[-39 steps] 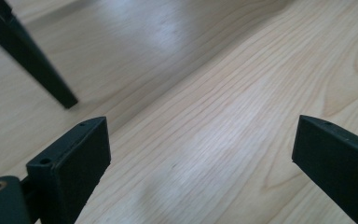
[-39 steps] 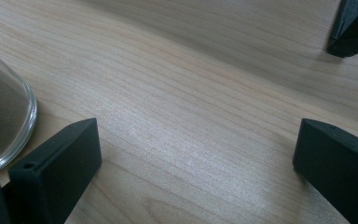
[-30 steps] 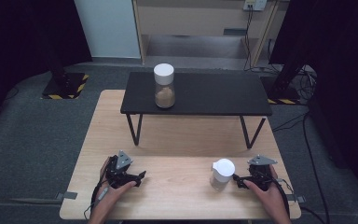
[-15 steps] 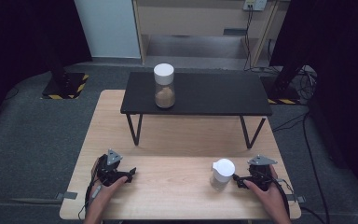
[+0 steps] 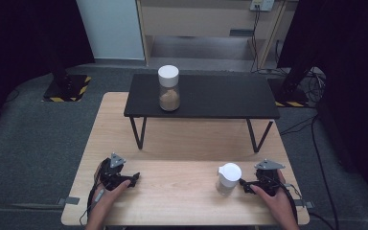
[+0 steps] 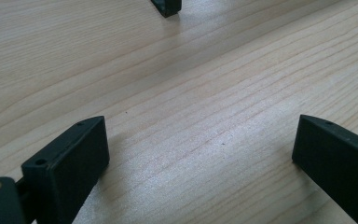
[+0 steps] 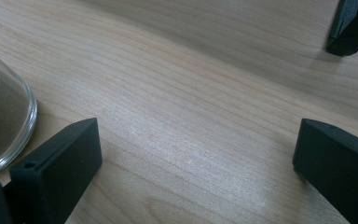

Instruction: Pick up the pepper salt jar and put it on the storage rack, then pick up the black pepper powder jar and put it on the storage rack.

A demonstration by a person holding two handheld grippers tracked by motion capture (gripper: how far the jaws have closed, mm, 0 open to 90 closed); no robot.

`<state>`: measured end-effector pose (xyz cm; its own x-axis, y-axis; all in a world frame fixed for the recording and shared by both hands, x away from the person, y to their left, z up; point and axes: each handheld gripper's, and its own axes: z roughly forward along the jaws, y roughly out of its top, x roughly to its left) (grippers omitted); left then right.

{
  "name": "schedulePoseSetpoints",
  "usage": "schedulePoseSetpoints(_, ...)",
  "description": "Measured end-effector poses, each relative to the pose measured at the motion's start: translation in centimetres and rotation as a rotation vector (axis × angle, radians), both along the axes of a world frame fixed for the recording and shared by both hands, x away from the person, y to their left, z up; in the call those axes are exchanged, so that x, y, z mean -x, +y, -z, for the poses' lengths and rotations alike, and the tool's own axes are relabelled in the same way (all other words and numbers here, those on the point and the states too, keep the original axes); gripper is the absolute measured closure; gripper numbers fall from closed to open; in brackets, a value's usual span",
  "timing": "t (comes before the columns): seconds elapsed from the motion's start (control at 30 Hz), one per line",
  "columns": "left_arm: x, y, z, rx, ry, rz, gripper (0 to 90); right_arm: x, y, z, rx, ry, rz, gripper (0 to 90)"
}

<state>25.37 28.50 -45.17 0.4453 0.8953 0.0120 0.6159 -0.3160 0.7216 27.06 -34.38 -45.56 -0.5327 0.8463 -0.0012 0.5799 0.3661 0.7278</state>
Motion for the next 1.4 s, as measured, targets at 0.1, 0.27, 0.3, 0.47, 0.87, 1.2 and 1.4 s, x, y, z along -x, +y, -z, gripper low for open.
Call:
schedulePoseSetpoints(0.1,0.0,-0.1,0.0,-0.002,-0.001,-0.003,2.1,0.0,0.0,0.0,0.0,0.0,0.0,1.8)
schedulePoseSetpoints(0.27,0.0,-0.2,0.0,-0.002,-0.002,-0.006,1.8,0.0,0.0,0.0,0.0,0.0,0.0,1.9)
schedulePoseSetpoints(0.3,0.0,-0.2,0.0,-0.002,-0.001,-0.006,1.8,0.0,0.0,0.0,0.0,0.0,0.0,1.9)
schedulePoseSetpoints(0.47,0.0,-0.2,0.0,-0.002,-0.002,-0.006,1.8,0.0,0.0,0.0,0.0,0.0,0.0,1.9)
schedulePoseSetpoints(0.87,0.0,-0.2,0.0,-0.002,-0.001,-0.007,1.8,0.6,-1.0,-0.1,-0.018,-0.011,-0.012,3.6)
schedulePoseSetpoints(1.2,0.1,-0.2,0.0,-0.002,-0.001,-0.007,1.8,2.1,-2.1,-1.0,-0.036,-0.037,-0.012,4.2)
schedulePoseSetpoints(1.4,0.1,-0.2,0.0,-0.002,-0.001,-0.008,1.8,3.3,-2.5,-1.5,-0.035,-0.048,-0.024,4.4)
